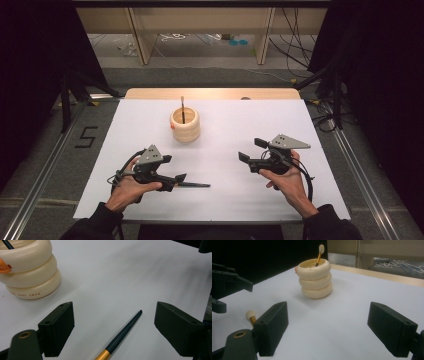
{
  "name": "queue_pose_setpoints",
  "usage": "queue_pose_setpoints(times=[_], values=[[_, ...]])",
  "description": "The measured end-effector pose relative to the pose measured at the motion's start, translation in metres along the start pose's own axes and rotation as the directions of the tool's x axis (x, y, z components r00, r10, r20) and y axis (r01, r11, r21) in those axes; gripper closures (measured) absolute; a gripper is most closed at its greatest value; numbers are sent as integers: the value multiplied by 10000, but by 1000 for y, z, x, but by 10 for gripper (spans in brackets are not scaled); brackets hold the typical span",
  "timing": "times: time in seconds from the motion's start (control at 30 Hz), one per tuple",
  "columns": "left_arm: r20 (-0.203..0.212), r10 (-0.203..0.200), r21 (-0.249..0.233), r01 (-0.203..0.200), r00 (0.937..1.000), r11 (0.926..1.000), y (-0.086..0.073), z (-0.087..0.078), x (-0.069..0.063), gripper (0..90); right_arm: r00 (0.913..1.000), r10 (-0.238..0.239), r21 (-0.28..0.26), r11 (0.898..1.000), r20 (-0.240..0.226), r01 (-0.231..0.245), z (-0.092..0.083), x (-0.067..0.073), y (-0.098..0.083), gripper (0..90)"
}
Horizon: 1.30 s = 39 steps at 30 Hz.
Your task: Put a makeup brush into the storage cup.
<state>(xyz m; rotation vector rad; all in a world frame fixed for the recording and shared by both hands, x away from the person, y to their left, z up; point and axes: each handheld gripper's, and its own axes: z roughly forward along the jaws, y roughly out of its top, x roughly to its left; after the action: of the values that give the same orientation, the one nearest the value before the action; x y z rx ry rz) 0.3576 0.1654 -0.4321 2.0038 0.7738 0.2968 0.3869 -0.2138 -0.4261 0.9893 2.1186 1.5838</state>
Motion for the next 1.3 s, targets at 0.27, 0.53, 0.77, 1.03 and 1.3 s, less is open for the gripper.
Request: queue_pose_setpoints(times=[0.27, 0.53, 0.77, 1.03, 1.3], values=[[12, 104, 76, -104, 9999, 9999, 0, 1, 0, 163, 9998, -62, 282, 9996, 170, 57, -11, 3, -7, 169], [24, 288, 241, -289, 9996, 9993, 2, 2, -1, 163, 9994, -84, 305, 9995, 324, 74, -19, 5, -10, 168], [192, 557, 466, -565, 9983, 9973, 5, 3, 0, 164, 9995, 59, 294, 9995, 308, -68, -23, 3, -13, 169], [421, 1568, 1410, -1613, 9867, 9768, 11, 1, -1, 167, 9994, -17, 347, 9994, 358, 5, -25, 3, -13, 170], [828, 2276, 2817, -2419, 9702, 9285, 10, 12, 2, 203, 9997, -77, 426, 9991, 221, 67, -23, 4, -13, 172]])
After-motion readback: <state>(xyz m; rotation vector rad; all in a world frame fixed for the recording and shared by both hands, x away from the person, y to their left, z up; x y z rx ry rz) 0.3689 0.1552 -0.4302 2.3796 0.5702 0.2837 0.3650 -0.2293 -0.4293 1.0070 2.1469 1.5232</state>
